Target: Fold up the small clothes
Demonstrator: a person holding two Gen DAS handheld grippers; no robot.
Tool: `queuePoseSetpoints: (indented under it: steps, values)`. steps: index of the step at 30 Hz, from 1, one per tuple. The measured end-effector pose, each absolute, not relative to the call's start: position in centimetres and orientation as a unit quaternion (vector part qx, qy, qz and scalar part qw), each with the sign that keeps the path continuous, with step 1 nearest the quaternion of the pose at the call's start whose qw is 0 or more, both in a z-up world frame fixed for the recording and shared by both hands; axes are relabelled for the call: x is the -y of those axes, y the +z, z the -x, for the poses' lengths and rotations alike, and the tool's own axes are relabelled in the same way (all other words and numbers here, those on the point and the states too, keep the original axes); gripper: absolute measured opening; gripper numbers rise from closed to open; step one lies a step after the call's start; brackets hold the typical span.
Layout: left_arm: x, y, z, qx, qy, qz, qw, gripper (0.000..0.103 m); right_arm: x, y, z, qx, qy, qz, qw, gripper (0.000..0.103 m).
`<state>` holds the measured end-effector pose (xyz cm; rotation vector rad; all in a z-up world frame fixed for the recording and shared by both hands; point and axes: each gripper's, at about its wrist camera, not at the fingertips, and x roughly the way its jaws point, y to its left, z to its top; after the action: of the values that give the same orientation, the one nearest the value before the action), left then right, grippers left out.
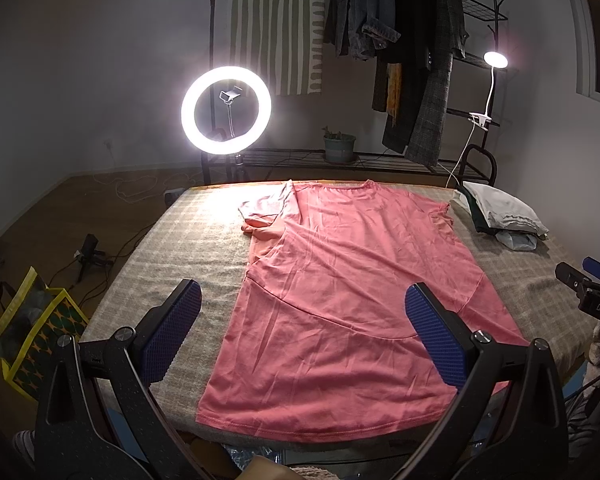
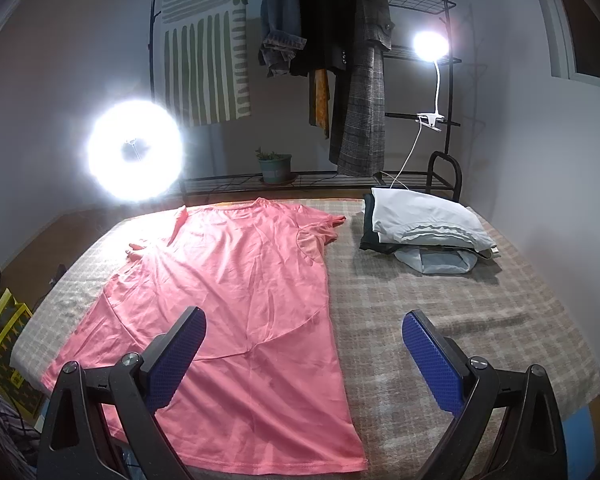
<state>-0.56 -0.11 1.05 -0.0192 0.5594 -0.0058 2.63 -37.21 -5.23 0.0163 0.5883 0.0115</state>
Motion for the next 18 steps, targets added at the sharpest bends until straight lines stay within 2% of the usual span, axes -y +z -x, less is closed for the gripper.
queuePoseSetpoints:
  steps: [18]
  values:
    - [0.24,0.59,0.51,-0.279,0.000,0.008,0.960,0.103,37.04,-5.02,-3.18,-0.287,0.004,-0.007,0.958,0.100]
